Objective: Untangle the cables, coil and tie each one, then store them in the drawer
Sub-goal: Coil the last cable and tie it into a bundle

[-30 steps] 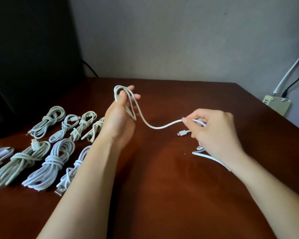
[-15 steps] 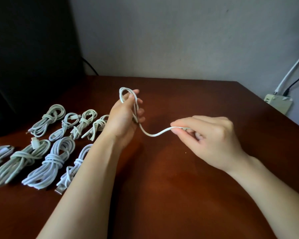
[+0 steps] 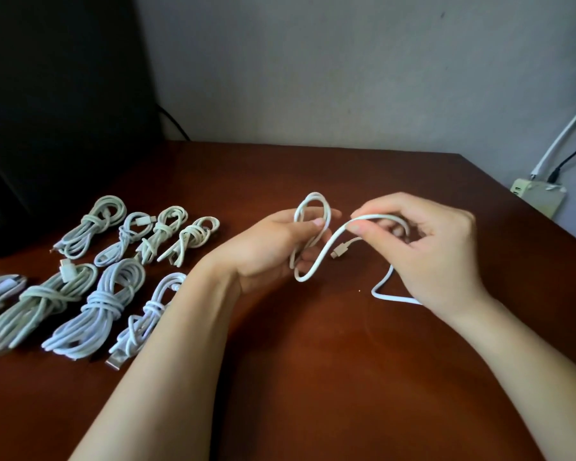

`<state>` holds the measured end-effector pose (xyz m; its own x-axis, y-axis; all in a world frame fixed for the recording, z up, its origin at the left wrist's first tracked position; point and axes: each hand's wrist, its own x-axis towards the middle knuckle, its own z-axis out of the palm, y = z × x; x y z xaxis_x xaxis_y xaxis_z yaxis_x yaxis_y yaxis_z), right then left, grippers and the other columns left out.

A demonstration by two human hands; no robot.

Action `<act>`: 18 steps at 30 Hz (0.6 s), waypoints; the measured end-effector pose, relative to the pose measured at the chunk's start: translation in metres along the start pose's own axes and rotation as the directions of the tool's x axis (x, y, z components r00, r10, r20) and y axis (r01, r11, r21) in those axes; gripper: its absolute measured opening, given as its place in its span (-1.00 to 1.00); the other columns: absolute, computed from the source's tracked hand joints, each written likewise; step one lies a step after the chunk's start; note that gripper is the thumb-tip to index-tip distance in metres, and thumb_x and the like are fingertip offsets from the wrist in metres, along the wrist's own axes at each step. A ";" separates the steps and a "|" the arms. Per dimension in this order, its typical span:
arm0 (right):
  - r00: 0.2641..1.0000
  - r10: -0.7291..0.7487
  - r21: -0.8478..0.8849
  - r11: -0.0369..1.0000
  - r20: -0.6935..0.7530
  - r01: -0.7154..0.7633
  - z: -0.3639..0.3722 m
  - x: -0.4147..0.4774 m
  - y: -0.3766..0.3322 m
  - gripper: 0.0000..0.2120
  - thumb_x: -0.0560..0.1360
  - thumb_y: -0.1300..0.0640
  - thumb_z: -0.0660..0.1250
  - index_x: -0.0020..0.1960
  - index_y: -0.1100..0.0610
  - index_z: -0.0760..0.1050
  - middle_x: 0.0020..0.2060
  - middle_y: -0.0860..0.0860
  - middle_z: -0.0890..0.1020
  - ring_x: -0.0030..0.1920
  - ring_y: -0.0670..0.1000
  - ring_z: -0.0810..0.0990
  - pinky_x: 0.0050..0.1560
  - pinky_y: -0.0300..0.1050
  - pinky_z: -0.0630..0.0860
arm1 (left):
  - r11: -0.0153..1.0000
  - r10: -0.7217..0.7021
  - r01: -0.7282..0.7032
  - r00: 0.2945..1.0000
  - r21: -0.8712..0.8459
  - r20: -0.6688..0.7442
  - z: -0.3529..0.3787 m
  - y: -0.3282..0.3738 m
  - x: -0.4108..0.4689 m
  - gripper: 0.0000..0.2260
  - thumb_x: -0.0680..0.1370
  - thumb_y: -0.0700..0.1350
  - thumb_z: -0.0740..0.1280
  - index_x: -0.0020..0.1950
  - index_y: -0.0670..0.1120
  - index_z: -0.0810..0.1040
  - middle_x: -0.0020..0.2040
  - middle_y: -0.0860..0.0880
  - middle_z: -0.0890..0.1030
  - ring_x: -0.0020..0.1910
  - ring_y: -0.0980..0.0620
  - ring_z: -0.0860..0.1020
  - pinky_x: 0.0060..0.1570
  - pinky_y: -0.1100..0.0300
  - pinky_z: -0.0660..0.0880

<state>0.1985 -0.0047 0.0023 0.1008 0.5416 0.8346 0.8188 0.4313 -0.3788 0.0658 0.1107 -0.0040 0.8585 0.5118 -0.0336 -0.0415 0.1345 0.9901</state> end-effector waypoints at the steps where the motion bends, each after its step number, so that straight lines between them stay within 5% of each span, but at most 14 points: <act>1: 0.999 0.027 0.032 0.999 0.020 -0.028 0.000 0.000 0.000 -0.91 0.44 0.19 0.45 -0.16 0.02 0.59 -0.35 -0.13 0.62 -0.31 -0.13 0.55 -0.23 -0.43 0.39 | 0.999 -0.009 0.008 0.999 0.040 0.030 0.000 0.000 -0.001 -0.79 0.65 -0.23 0.09 -0.04 -0.19 0.50 -0.17 -0.20 0.33 -0.39 0.05 0.26 -0.48 0.31 0.27; 7: 0.962 0.248 0.162 0.951 0.111 -0.264 0.000 0.002 0.004 -0.94 0.44 0.13 0.46 -0.17 -0.02 0.61 -0.29 -0.08 0.65 -0.30 -0.08 0.59 -0.32 -0.22 0.48 | 0.987 -0.155 0.146 0.974 0.064 0.167 0.009 0.001 -0.005 -0.76 0.61 0.01 0.19 -0.06 -0.15 0.48 -0.25 -0.07 0.43 -0.45 0.15 0.29 -0.50 0.36 0.28; 10: 0.945 0.309 0.177 0.930 0.103 -0.323 -0.001 0.003 0.007 -0.90 0.42 0.13 0.47 -0.19 -0.05 0.59 -0.30 -0.07 0.65 -0.30 -0.09 0.60 -0.35 -0.30 0.46 | 0.973 -0.229 0.227 0.944 0.037 0.236 0.014 -0.001 -0.004 -0.58 0.60 0.18 0.10 0.12 -0.15 0.47 -0.24 -0.05 0.43 -0.40 0.13 0.25 -0.47 0.36 0.24; 15: 0.923 0.374 0.164 0.909 0.089 -0.384 -0.001 0.004 0.008 -0.92 0.39 0.10 0.49 -0.21 0.02 0.59 -0.31 0.06 0.65 -0.27 0.14 0.63 -0.25 0.00 0.56 | 0.958 -0.271 0.287 0.900 0.003 0.341 0.016 0.001 -0.001 -0.28 0.35 0.44 -0.03 0.15 -0.12 0.40 -0.25 -0.06 0.41 -0.41 0.12 0.22 -0.47 0.34 0.19; 18: 0.914 0.400 0.174 0.898 0.061 -0.404 -0.002 0.006 0.008 -0.91 0.36 0.06 0.49 -0.21 0.04 0.60 -0.32 0.02 0.66 -0.28 0.09 0.63 -0.22 0.00 0.54 | 0.977 -0.211 0.204 0.916 0.058 0.340 0.012 0.001 -0.003 -0.42 0.46 0.37 0.22 0.08 -0.14 0.40 -0.22 -0.04 0.41 -0.40 0.16 0.26 -0.43 0.37 0.23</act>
<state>0.2063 0.0002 0.0048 0.3852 0.7119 0.5872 0.5961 0.2939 -0.7472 0.0691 0.0986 -0.0017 0.9693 0.1519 -0.1935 0.1641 0.1868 0.9686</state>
